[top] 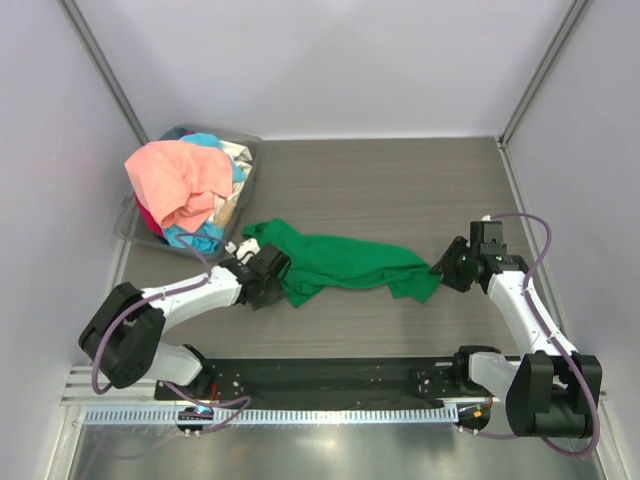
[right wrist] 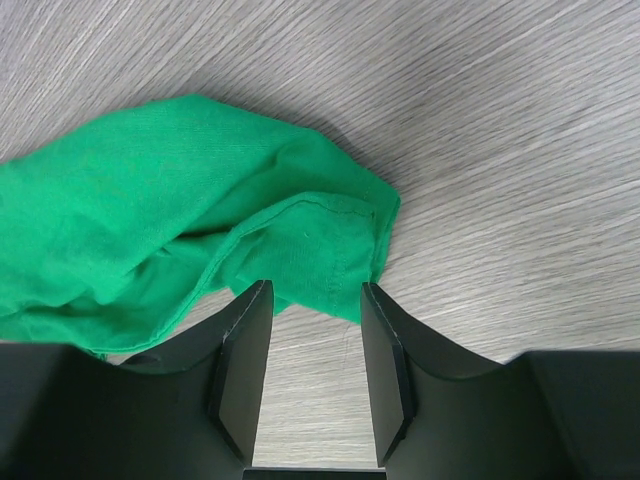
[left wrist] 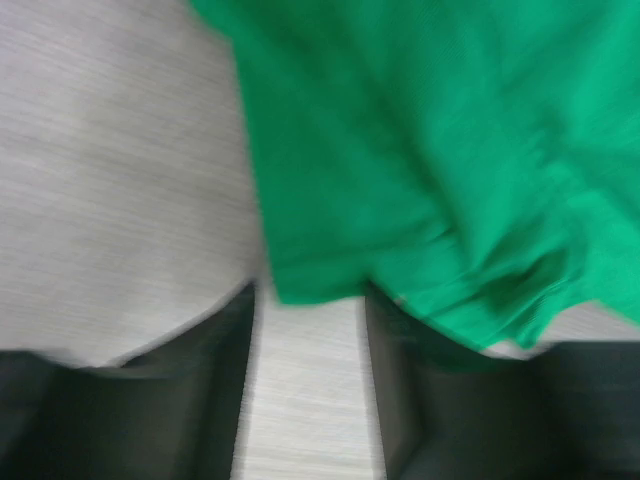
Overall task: Fold and stack the t-shirts
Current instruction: Flatten the tshirt out
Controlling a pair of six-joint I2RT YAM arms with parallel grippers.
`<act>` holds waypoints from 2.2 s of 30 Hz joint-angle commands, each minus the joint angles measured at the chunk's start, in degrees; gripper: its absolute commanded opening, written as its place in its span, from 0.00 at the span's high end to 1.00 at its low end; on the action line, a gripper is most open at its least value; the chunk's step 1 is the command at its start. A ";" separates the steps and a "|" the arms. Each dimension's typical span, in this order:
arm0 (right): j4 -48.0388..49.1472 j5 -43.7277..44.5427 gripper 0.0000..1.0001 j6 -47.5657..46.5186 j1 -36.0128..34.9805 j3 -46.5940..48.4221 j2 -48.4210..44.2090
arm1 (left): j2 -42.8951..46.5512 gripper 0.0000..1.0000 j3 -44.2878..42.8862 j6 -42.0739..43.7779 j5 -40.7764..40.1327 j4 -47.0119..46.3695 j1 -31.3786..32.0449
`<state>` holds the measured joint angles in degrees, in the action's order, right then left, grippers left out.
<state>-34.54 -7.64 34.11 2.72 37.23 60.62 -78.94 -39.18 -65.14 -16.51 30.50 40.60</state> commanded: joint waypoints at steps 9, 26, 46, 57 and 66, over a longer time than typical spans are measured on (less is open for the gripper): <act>0.79 4.03 0.53 0.35 -0.26 1.26 2.39 | -2.81 1.00 1.47 3.09 0.43 -10.38 -2.28; 7.91 7.38 0.63 -0.45 -0.26 4.25 11.54 | -1.48 1.00 5.34 4.15 1.92 -11.60 -3.07; 9.94 6.67 0.68 -0.45 -0.35 0.21 10.57 | -0.17 1.00 5.08 3.88 2.10 -10.73 -3.07; 10.20 5.18 0.67 0.08 -0.52 -0.58 9.34 | -0.43 1.00 4.99 3.88 1.84 -10.37 -3.07; 10.29 3.42 0.99 1.14 -2.28 -1.64 7.94 | -0.52 1.00 4.99 3.88 1.84 -10.46 -3.07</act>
<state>-25.19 -3.16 34.57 1.17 36.12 70.41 -78.94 -35.64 -61.49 -14.72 17.15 37.85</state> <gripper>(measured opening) 0.044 0.008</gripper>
